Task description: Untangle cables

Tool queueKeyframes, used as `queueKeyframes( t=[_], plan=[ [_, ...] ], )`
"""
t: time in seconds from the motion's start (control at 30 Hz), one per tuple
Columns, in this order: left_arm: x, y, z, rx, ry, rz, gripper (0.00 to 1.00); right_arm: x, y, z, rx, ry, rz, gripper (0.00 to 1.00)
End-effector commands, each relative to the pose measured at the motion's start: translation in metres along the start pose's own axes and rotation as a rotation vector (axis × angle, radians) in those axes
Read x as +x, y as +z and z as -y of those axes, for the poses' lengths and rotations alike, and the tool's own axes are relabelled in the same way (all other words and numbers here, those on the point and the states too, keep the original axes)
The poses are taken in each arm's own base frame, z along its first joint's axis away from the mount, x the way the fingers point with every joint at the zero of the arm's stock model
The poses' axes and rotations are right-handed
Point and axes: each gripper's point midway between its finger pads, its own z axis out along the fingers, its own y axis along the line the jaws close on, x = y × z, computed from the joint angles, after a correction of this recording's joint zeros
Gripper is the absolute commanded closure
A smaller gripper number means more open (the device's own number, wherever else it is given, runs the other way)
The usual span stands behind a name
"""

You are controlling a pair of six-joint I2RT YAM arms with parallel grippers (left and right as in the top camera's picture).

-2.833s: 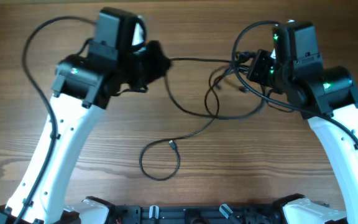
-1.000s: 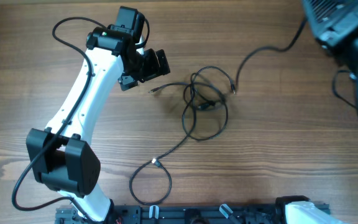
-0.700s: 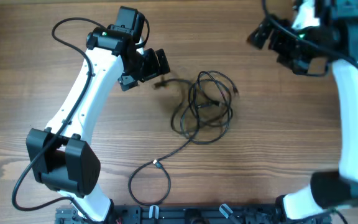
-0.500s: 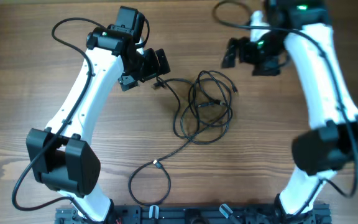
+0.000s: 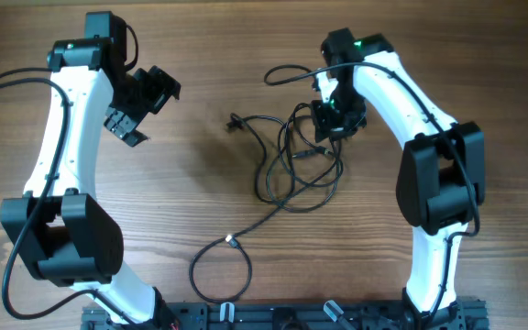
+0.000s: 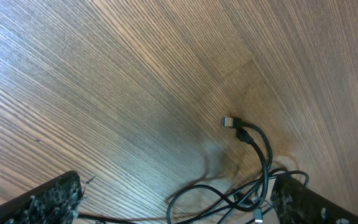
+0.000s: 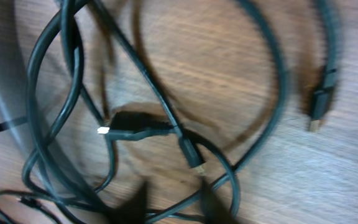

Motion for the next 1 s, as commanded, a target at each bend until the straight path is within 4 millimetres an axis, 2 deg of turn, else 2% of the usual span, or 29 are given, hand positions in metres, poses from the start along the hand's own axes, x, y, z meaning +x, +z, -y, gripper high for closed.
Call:
queueKeyframes(
  t=[0.0, 0.03, 0.1, 0.17, 0.2, 0.23, 0.3, 0.33, 0.37, 0.4, 0.47, 0.53, 0.57, 0.67, 0.73, 0.8, 0.87, 0.9, 0.97],
  plan=[
    [0.001, 0.001, 0.000, -0.007, -0.016, 0.000, 0.00, -0.004, -0.011, -0.018, -0.029, 0.033, 0.024, 0.96],
    [0.001, 0.001, 0.001, -0.007, -0.014, -0.001, 0.00, -0.010, -0.030, -0.023, -0.034, 0.022, 0.065, 0.96],
    [0.004, 0.002, 0.003, -0.010, -0.003, 0.001, 0.00, -0.027, -0.106, -0.036, -0.058, 0.015, 0.242, 0.96],
    [0.007, 0.003, 0.005, -0.010, 0.006, -0.002, 0.00, -0.033, -0.215, -0.056, -0.115, -0.025, 0.520, 0.96],
    [0.009, 0.003, 0.006, -0.011, 0.013, -0.004, 0.00, -0.021, -0.298, -0.071, -0.151, -0.079, 0.760, 0.96],
    [0.010, 0.004, 0.008, -0.009, 0.019, -0.003, 0.00, -0.006, -0.354, -0.082, -0.189, -0.099, 0.928, 0.96],
    [0.012, 0.004, 0.012, -0.003, 0.031, -0.001, 0.00, 0.043, -0.455, -0.098, -0.283, -0.114, 1.247, 0.96],
    [0.014, 0.005, 0.014, -0.002, 0.038, -0.001, 0.00, 0.066, -0.488, -0.099, -0.308, -0.097, 1.360, 0.96],
    [0.015, 0.005, 0.015, -0.001, 0.042, -0.001, 0.00, 0.079, -0.506, -0.097, -0.313, -0.085, 1.426, 0.96],
    [0.018, 0.006, 0.017, 0.000, 0.051, -0.003, 0.00, 0.104, -0.536, -0.092, -0.304, -0.073, 1.546, 0.96],
    [0.022, 0.007, 0.021, 0.002, 0.066, -0.003, 0.00, 0.127, -0.567, -0.087, -0.296, -0.056, 1.673, 0.96],
    [0.026, 0.007, 0.025, 0.005, 0.082, -0.004, 0.01, 0.137, -0.581, -0.082, -0.302, -0.010, 1.734, 0.96],
    [0.029, 0.008, 0.027, 0.005, 0.091, -0.006, 0.00, 0.134, -0.578, -0.081, -0.300, -0.002, 1.720, 0.96],
    [0.036, 0.009, 0.032, 0.009, 0.122, -0.009, 0.00, 0.112, -0.538, -0.074, -0.322, 0.106, 1.554, 0.96],
    [0.039, 0.010, 0.036, 0.015, 0.158, -0.006, 0.00, 0.099, -0.520, -0.072, -0.338, 0.156, 1.479, 0.96],
    [0.041, 0.011, 0.038, 0.017, 0.164, -0.006, 0.00, 0.082, -0.494, -0.084, -0.381, 0.121, 1.363, 0.96],
    [0.044, 0.010, 0.042, 0.044, 0.240, -0.023, 0.00, 0.062, -0.461, -0.095, -0.413, 0.095, 1.219, 0.95],
    [0.050, 0.010, 0.051, 0.095, 0.335, -0.052, 0.00, 0.049, -0.441, -0.092, -0.393, 0.118, 1.152, 0.95],
    [0.051, 0.009, 0.056, 0.123, 0.391, -0.056, 0.00, 0.031, -0.412, -0.087, -0.385, 0.188, 1.052, 0.95]
  ],
)
